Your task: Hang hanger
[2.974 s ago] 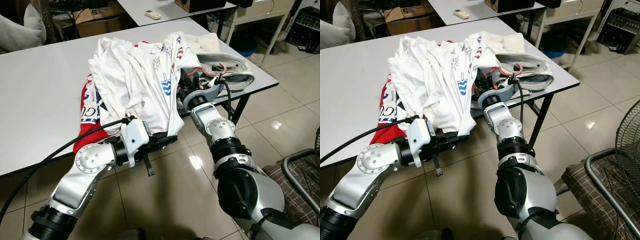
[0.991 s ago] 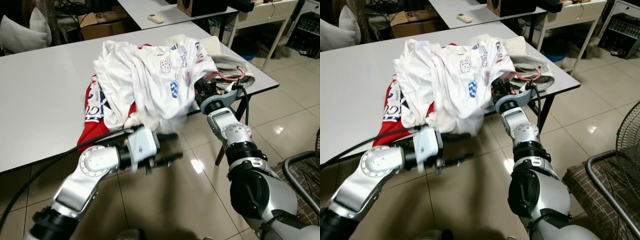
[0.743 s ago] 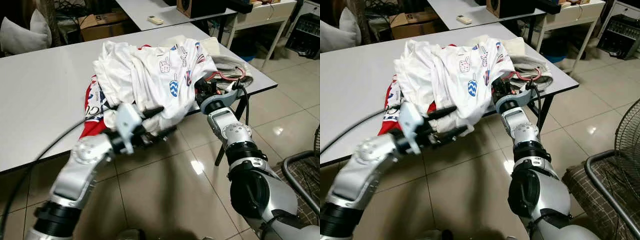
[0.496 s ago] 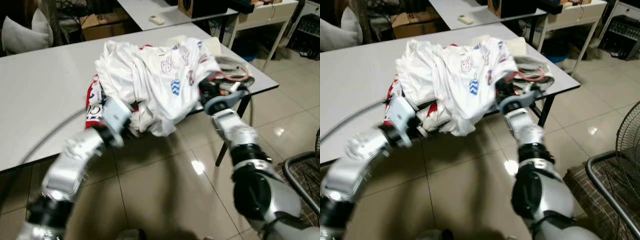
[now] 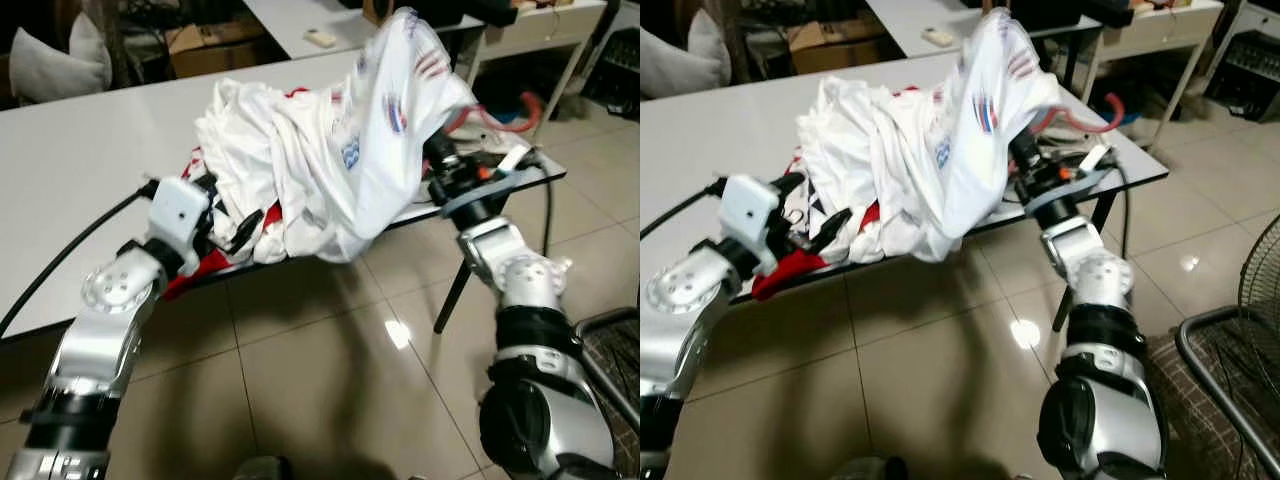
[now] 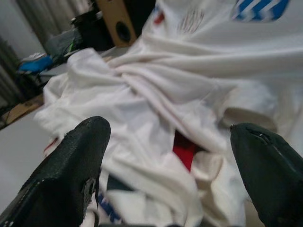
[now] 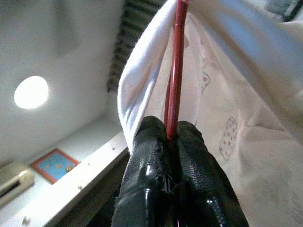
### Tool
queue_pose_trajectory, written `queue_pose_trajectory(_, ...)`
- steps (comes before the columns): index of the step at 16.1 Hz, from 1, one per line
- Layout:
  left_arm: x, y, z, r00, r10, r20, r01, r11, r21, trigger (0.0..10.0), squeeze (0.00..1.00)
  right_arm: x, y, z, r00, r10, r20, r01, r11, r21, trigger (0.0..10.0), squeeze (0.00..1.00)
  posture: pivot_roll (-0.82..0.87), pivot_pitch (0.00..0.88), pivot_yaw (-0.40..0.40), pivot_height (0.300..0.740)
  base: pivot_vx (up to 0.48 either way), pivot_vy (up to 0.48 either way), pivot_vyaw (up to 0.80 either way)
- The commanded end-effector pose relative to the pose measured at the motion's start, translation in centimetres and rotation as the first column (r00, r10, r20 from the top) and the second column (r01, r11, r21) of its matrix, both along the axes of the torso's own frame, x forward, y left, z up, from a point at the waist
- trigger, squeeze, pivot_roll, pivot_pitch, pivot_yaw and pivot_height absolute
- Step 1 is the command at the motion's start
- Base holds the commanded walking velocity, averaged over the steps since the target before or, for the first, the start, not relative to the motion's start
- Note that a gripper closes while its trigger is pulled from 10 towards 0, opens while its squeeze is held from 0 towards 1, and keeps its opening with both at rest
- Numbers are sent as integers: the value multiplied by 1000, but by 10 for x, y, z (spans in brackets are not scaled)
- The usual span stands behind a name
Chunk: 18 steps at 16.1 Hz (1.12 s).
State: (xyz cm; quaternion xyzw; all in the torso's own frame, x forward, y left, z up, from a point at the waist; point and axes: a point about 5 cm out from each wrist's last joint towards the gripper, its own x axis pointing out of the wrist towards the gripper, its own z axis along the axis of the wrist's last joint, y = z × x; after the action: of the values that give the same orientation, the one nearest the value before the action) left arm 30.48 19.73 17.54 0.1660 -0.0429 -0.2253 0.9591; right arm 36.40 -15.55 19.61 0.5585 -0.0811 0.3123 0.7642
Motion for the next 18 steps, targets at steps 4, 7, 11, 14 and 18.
queue_pose_trajectory(4, -7, 7, 8, 998, 40, 44, -39, 999, -30, 10000, 94, -18, -6, 23, 990, -5, 143, 22, 993, -115, 10000, 0, 1, 24, 48, 740, 0, 0, 0)
queue_pose_trajectory(7, -14, 5, 13, 997, 54, 57, -51, 997, -54, 10000, 47, -31, -5, 56, 963, -33, 268, 93, 972, -215, 10000, 0, -9, 21, 55, 740, 0, 0, 800)
queue_pose_trajectory(11, -24, 3, 20, 994, 96, 60, -88, 988, -124, 10000, 0, -50, 4, 81, 929, -2, 370, 163, 901, -403, 10000, 0, -25, 27, 58, 740, 0, 0, 800)
queue_pose_trajectory(14, -27, 3, 34, 975, 203, 86, -178, 955, -239, 10000, 0, -76, 10, 115, 871, 23, 491, 239, 853, -465, 10000, 0, -37, 25, 48, 740, 0, 0, 792)
queue_pose_trajectory(18, -24, 2, 38, 967, 235, 96, -205, 946, -250, 10000, 0, -89, 17, 153, 800, 34, 600, 292, 850, -439, 10000, 0, -48, 17, 34, 740, 0, 0, 781)
